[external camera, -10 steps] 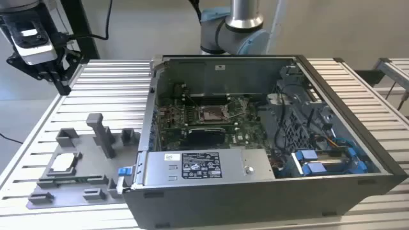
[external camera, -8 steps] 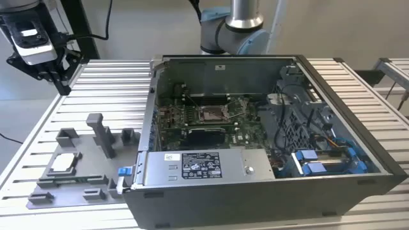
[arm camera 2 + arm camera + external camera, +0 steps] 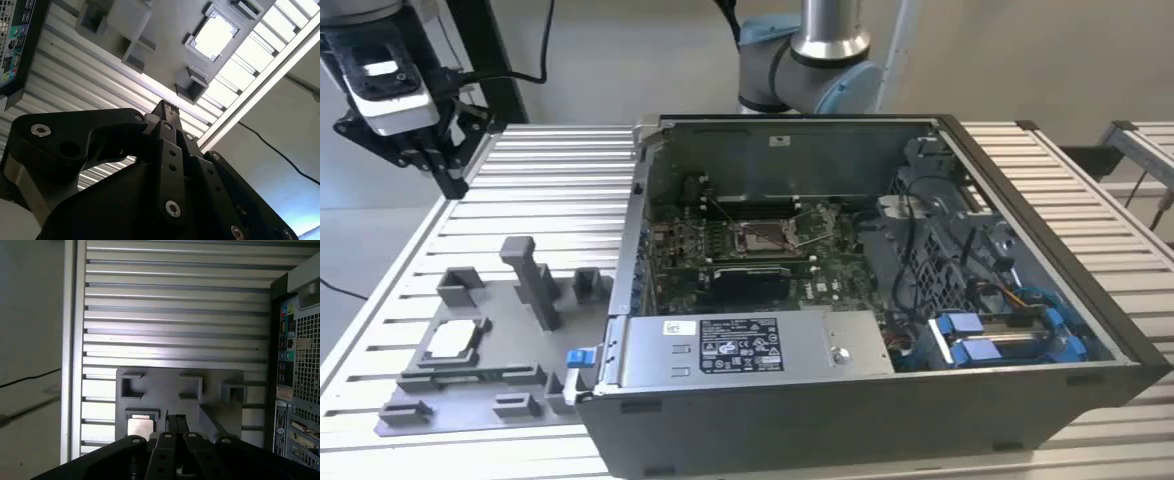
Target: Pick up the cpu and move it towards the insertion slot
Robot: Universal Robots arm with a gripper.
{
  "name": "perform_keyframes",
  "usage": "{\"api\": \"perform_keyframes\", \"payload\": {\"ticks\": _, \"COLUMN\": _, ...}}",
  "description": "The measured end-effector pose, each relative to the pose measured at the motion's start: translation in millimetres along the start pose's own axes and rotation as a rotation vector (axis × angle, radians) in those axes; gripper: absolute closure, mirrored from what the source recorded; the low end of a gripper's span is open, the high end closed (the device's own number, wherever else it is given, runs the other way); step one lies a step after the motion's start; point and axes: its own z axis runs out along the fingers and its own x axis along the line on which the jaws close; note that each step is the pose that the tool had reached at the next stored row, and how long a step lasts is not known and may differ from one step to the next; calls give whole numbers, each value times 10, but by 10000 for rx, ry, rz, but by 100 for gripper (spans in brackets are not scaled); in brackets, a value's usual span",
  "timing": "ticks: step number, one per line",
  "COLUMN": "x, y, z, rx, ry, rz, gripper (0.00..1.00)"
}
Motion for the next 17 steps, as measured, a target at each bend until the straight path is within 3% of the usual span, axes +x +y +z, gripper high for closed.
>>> {"api": "perform_keyframes", "payload": {"ticks": 6, "x": 1, "y": -43, "z": 0, "rx": 0, "ry": 0, "rz": 0, "gripper": 100}}
{"api": "perform_keyframes", "payload": {"ticks": 12, "x": 4, "y": -142, "z": 1, "rx": 0, "ry": 0, "rz": 0, "gripper": 100}}
{"api": "perform_keyframes", "payload": {"ticks": 17, "x": 84, "y": -236, "z": 8, "rx": 0, "ry": 0, "rz": 2, "gripper": 100}}
